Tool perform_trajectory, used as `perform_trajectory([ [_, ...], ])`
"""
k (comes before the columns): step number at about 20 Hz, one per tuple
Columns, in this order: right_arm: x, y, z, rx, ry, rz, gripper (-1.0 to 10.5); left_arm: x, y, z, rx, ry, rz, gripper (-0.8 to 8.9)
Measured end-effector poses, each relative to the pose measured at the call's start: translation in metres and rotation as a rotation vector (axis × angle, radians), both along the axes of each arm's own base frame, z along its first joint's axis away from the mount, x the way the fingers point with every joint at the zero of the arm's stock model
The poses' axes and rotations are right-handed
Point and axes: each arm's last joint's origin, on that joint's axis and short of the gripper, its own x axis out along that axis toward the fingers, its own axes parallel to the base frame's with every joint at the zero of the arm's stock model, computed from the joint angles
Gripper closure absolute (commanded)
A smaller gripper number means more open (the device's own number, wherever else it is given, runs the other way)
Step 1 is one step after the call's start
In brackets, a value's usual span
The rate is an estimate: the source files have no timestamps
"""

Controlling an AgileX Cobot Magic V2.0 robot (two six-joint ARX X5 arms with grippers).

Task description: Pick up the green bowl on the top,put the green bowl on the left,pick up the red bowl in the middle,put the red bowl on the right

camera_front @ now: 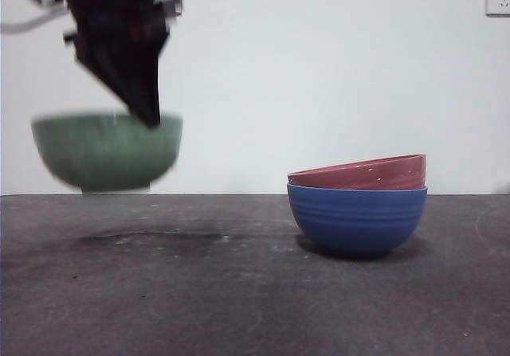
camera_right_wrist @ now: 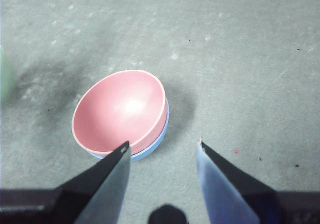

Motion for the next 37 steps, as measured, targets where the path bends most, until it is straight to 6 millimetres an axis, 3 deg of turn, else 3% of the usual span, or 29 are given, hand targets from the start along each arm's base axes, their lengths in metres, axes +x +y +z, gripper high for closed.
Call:
perform_trajectory([
  [5,0.012,0.001,-0.007,-0.004,0.049,0.000,7.3,-0.004,0.003,-0.044,-0.010,-0.015,0.001,8.22],
  [11,0.021,0.004,-0.013,0.040,0.095,0.064,7.3,-0.006,0.004,-0.051,0.002,0.005,0.001,8.10],
  [12,0.021,0.004,-0.013,0.040,0.096,0.064,7.3,-0.006,0.004,-0.051,0.003,0.008,0.000,7.70],
  [15,0.020,0.006,-0.012,0.073,0.098,0.108,7.3,-0.006,0.004,-0.052,0.009,0.019,-0.001,5.09],
  [21,0.022,0.015,-0.007,0.112,0.046,0.210,7.2,-0.013,0.009,-0.054,0.045,0.084,0.018,4.94],
  [23,0.027,0.025,-0.002,0.111,0.050,0.262,7.2,-0.023,0.016,-0.040,0.029,0.080,0.029,4.94],
  [28,0.048,0.070,-0.003,-0.003,0.173,0.420,7.2,-0.069,0.045,0.035,-0.242,-0.125,0.011,4.94],
  [33,0.074,0.112,-0.033,-0.380,0.371,0.397,7.2,-0.123,0.087,0.082,-0.406,-0.311,0.058,4.95],
  [37,0.086,0.126,-0.057,-0.471,0.437,0.478,7.2,-0.143,0.101,0.100,-0.434,-0.350,0.077,4.95],
])
